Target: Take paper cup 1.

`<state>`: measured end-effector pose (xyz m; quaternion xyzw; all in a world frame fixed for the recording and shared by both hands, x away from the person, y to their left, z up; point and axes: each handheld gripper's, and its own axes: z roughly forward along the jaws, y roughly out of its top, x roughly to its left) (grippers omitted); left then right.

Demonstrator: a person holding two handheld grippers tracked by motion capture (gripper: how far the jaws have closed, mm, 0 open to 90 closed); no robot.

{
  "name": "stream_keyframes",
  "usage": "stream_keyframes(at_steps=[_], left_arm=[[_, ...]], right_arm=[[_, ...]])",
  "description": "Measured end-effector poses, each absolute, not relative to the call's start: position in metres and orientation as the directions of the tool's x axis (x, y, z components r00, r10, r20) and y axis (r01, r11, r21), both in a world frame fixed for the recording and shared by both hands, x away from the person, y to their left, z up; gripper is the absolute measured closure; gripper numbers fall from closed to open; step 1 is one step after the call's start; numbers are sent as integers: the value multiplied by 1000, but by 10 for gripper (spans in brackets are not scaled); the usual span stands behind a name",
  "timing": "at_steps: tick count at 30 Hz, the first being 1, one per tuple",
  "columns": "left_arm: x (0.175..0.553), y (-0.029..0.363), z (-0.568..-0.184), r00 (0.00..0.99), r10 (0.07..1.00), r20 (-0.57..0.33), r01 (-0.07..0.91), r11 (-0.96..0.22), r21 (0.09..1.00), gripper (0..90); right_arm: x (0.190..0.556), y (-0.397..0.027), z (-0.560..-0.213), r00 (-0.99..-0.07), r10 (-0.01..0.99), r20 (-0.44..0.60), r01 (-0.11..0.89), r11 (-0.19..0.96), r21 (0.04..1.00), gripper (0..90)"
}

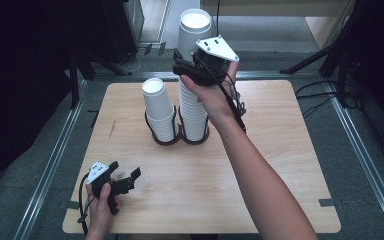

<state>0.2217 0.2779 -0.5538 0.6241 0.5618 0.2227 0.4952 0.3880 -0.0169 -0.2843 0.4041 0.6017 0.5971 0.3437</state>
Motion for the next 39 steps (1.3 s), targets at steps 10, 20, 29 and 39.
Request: stream_keyframes(at_steps=[10, 20, 29, 39], left_arm=[[222, 278, -554, 269, 923, -274, 482, 118, 868, 12], [222, 278, -554, 269, 923, -275, 481, 119, 868, 12], [222, 277, -554, 267, 925, -269, 479, 115, 870, 12], [221, 277, -554, 267, 925, -272, 465, 124, 877, 12]], right_arm=[[384, -17, -267, -429, 901, 58, 39, -45, 998, 160], [378, -24, -249, -428, 902, 61, -14, -74, 997, 176], [369, -37, -239, -407, 910, 76, -24, -94, 995, 187], [357, -54, -242, -406, 912, 64, -33, -85, 996, 188]])
